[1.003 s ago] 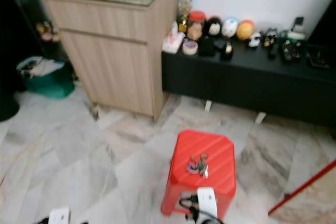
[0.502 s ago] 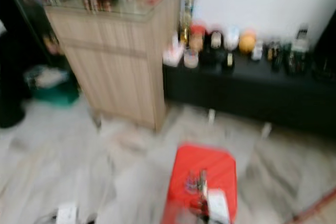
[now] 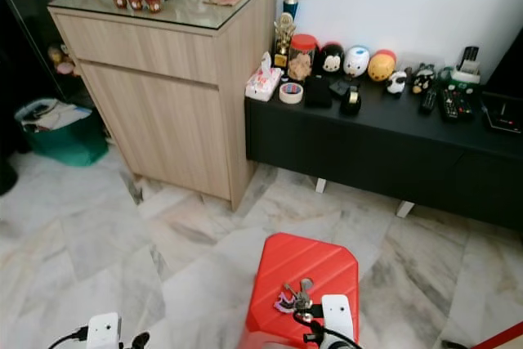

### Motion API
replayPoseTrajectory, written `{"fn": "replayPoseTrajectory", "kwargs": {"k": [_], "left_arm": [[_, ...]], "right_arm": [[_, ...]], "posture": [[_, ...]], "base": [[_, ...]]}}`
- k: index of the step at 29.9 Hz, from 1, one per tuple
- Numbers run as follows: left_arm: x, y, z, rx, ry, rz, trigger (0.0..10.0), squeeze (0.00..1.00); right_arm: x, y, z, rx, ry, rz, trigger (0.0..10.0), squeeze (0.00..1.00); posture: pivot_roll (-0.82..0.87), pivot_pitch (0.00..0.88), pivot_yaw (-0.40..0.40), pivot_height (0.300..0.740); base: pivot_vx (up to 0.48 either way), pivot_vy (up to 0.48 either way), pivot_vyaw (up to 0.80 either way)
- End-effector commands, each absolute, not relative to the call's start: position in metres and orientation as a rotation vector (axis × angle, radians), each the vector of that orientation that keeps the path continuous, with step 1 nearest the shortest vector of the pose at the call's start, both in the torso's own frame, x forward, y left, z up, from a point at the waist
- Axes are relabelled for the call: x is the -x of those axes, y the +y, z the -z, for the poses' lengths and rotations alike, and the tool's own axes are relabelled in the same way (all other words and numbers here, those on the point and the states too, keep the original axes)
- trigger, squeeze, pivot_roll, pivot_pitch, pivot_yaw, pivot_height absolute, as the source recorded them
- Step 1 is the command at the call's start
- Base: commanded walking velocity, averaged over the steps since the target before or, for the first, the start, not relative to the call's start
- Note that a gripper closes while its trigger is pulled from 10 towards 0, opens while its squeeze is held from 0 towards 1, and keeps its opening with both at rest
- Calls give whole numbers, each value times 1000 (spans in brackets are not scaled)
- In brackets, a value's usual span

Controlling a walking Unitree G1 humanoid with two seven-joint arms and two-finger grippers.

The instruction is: Hang keys on a hook

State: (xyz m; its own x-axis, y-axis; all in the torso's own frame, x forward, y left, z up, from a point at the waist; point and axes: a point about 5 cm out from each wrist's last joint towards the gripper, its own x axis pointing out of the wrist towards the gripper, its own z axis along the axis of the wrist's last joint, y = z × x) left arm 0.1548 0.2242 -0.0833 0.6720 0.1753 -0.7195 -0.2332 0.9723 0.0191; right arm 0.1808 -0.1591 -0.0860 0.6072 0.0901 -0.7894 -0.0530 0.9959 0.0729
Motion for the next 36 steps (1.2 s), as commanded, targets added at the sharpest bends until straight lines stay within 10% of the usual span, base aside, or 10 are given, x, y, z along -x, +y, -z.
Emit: {"fn": "replayPoseTrajectory", "kwargs": {"k": [1,36], "left_arm": [[-150,228,85,72,821,-241,10000,0],[-148,227,86,96,831,-257,10000,0]], "right_arm": [[-179,-156,87,-61,920,-84,10000,0],[-229,-158,58,-182,717,12,10000,0]], "posture": [[92,40,-35,740],[88,68,-34,740]], "base": [[0,0,0],[0,118,0]]}}
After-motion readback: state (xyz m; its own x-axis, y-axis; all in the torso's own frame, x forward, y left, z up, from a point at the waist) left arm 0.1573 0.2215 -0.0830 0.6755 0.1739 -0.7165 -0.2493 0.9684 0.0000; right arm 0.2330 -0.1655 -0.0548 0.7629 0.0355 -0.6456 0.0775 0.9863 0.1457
